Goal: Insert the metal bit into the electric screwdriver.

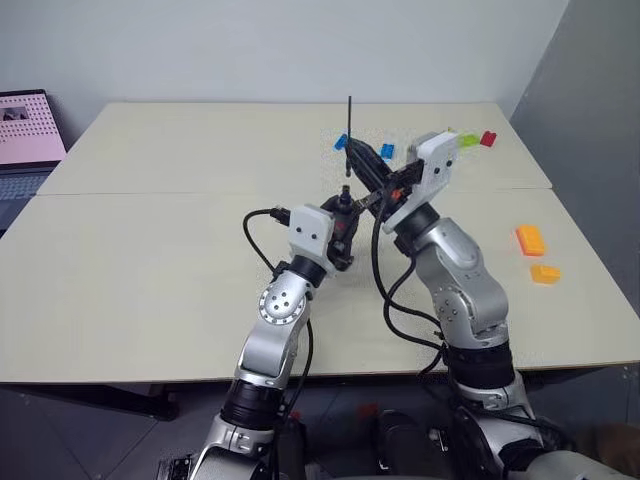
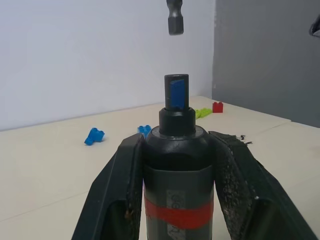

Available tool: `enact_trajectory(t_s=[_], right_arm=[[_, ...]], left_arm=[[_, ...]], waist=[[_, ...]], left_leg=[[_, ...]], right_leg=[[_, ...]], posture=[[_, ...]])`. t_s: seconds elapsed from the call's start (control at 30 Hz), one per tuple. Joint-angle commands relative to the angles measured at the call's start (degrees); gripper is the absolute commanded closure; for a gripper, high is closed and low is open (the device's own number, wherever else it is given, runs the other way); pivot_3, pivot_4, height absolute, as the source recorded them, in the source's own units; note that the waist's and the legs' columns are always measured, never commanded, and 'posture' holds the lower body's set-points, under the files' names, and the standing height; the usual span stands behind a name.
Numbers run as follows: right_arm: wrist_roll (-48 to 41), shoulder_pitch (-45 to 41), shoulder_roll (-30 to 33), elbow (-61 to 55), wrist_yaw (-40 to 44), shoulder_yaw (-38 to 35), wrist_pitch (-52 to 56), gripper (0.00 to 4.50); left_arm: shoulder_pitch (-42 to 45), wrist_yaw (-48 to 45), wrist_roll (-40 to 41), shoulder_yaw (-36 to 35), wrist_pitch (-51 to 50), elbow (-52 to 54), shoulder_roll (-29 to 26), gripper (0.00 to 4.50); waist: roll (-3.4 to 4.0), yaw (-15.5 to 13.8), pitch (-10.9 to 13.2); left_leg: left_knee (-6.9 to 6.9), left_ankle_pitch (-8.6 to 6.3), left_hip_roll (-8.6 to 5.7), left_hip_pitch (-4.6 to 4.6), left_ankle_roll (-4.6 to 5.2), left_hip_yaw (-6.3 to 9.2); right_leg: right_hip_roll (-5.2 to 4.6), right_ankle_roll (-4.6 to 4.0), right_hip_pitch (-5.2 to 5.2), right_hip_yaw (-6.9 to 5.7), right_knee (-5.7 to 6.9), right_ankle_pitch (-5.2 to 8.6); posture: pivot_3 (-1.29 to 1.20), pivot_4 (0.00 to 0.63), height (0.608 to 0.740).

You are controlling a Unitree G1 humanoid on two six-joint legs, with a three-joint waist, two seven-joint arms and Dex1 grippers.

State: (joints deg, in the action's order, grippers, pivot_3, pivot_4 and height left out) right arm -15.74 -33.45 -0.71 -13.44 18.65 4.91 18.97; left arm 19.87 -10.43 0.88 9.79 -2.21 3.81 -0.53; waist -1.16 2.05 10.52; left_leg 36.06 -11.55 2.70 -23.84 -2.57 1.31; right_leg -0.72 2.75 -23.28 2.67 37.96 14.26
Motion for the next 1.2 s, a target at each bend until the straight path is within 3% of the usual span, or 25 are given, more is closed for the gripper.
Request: enact_trajectory(t_s=[0.03,1.2], right_arm=[[0.48,-0.63,-0.46,-2.12,-0.73,0.50,-2.50,4.50],[2.00,-1.47,-4.80,2.49,-3.66,2.04,-6.24,4.50]], left_arm=[[0.46,2.78,-2.15,-0.96,2.07,0.12,0.34,2.86],[0.66,6.81,-4.73,-1.09,5.69,-3.38,1.20,2.86]], waist=[[0.00,-0.01,0.00],[0.00,-0.07,0.00]], left_leg=[[0.00,0.00,0.00,-0.01,0.00,0.00],[-0.07,0.00,0.00,-0.04,0.00,0.00]], right_leg=[[0.00,0.00,0.00,-0.01,0.00,0.00],[0.00,-0.01,-0.02,-0.02,-0.12,0.01]], posture=[[0.00,0.150,0.740],[0.00,0.150,0.740]])
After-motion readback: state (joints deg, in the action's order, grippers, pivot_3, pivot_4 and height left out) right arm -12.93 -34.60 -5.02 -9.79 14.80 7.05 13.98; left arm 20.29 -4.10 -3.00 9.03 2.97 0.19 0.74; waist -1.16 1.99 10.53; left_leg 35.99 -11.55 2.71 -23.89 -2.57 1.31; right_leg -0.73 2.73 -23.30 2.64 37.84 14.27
